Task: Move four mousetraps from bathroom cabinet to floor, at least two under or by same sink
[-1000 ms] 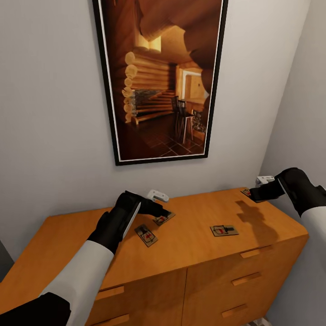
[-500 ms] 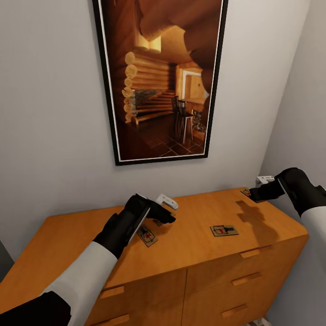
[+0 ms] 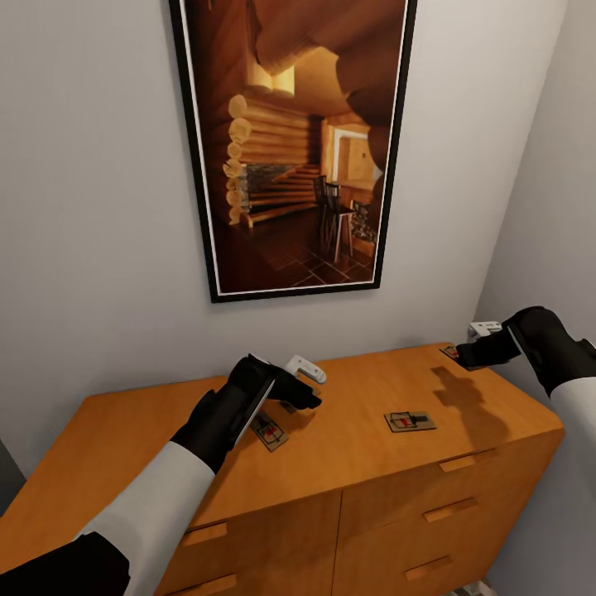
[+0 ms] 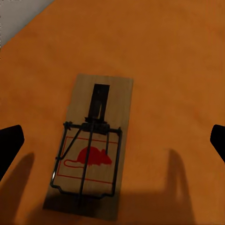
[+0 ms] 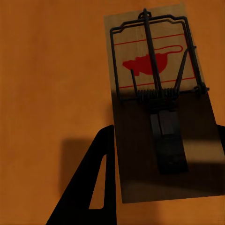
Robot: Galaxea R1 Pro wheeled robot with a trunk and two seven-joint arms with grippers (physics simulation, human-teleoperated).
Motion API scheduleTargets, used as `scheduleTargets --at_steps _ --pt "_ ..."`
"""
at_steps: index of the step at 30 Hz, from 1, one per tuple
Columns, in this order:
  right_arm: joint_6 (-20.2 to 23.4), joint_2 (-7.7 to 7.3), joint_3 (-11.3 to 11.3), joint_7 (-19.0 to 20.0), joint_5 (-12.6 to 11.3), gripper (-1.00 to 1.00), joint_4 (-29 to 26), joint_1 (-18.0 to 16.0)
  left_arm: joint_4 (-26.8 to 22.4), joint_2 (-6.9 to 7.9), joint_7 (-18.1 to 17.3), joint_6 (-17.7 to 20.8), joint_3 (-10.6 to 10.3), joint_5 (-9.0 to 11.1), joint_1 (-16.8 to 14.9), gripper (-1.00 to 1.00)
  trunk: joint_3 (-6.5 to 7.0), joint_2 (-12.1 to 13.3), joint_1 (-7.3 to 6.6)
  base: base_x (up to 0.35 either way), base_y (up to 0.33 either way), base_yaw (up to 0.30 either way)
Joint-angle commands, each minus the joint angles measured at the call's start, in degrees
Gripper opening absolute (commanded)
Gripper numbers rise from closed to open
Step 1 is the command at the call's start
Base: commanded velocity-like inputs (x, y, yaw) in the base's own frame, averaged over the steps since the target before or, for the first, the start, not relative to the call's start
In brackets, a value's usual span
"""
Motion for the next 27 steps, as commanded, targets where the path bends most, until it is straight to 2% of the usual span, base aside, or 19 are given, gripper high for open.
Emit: scheduleTargets --at_steps 1,15,27 --pt "0.10 -0.06 0.20 0.56 0.51 -1.00 -0.05 -0.05 -0.05 -0.01 -0.50 0.14 0.03 -0.61 -0.06 1.00 -0.07 -0.04 0.00 0.000 0.000 0.000" --pt "0.12 -0.06 0.16 -0.58 0.44 -1.00 -0.03 -0.05 0.04 0.13 -0.55 -0.13 0.34 -0.50 -0.11 1.00 -0.07 -0.04 0.00 0.000 0.000 0.000" --pt "0.20 0.03 0.21 -2.09 0.55 -1.00 -0.06 -0.05 0.13 0.31 -0.48 -0.21 0.67 1.01 -0.12 1.00 -0.07 -0.04 0.00 0.000 0.000 0.000"
